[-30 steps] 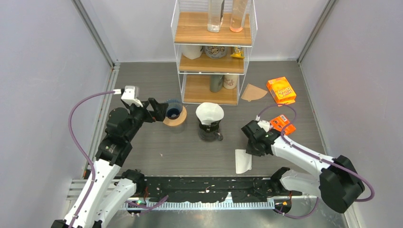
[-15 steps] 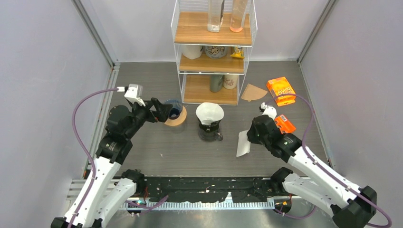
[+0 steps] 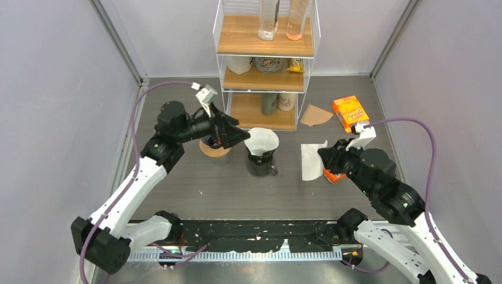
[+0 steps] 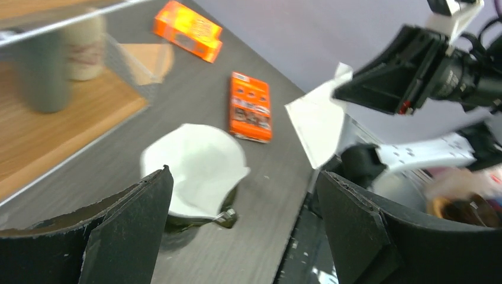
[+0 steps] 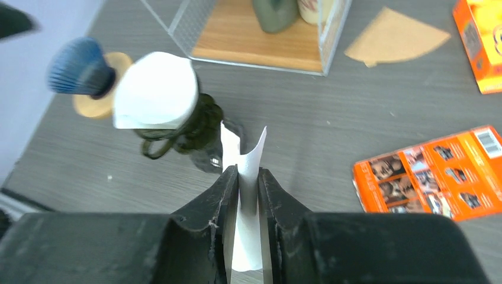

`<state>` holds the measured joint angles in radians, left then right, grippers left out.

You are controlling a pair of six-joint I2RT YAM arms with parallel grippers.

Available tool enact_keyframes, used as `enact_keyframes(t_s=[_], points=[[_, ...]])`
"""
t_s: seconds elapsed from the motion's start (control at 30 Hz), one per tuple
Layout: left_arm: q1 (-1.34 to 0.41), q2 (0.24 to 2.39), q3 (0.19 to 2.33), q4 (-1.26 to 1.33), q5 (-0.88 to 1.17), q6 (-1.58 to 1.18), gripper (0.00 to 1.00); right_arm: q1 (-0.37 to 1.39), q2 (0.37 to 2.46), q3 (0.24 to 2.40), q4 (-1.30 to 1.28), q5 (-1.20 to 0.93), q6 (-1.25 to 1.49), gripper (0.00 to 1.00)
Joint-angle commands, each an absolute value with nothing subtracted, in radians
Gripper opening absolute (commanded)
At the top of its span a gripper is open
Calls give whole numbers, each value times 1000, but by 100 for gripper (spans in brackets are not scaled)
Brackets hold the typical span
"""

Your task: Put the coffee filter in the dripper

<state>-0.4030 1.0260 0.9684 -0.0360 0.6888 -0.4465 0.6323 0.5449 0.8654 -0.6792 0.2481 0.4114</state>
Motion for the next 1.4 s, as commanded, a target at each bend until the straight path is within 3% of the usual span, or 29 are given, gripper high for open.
enact_keyframes(t_s=[0.0, 0.27, 0.5, 0.93, 1.37], points=[[-520, 1124, 1078, 14, 847, -442, 99, 637, 525, 951, -672, 115, 327, 25], [-698, 1359, 1282, -96, 953, -397, 97, 637, 564, 966, -532, -65, 322, 25], [-770, 1432, 1336, -179, 943, -336, 92, 637, 593, 997, -483, -149, 320, 26], [-845, 1459, 1380, -217, 949, -311, 52, 636, 648, 1013, -446, -146, 321, 26], [-870, 1464, 1426, -292, 863, -266, 32, 637, 656, 990, -384, -176, 324, 27]])
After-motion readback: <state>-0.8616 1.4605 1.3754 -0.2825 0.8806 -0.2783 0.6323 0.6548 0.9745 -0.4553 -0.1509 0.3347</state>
